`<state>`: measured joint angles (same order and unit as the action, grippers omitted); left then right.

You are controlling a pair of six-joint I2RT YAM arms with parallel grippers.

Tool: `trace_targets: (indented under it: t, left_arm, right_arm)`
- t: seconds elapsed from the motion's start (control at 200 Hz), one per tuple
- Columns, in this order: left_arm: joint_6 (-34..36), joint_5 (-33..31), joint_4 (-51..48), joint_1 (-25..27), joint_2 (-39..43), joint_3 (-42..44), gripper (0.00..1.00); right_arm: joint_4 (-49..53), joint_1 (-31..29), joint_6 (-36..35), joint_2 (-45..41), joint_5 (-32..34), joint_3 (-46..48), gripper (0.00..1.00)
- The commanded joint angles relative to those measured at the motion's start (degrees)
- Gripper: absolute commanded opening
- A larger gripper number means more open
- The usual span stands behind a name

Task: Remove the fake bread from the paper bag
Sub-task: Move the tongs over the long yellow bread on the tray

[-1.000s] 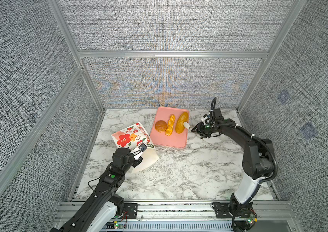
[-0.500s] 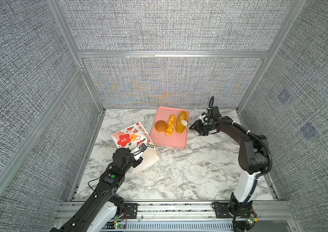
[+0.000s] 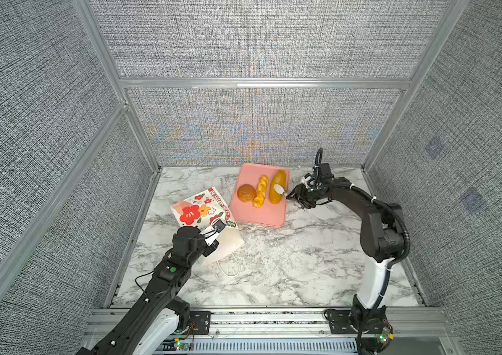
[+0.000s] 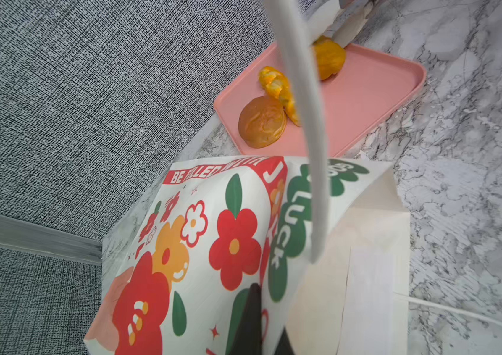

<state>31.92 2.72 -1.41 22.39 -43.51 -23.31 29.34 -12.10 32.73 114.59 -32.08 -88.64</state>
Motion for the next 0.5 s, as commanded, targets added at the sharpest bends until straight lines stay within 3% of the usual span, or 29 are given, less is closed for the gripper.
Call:
trace_targets:
  t: [0.0,0.23,0.495]
  left_arm:
    - [-0.20,0.88,0.88,0.02,-0.03,0.20,0.00]
    - [-0.24,1.06,0.88,0.02,-0.09,0.20,0.00]
    - [-0.19,1.16,0.88,0.01,-0.09,0.09,0.00]
  right_arm:
    - [-0.04,-0.13,-0.39,0.79,-1.13,-1.39,0.51]
    - [2.95,-0.30,-1.86,0.71,1.43,-3.05,0.42]
    - [12.75,-1.37,-6.22,-0.48,9.76,-8.33,0.13]
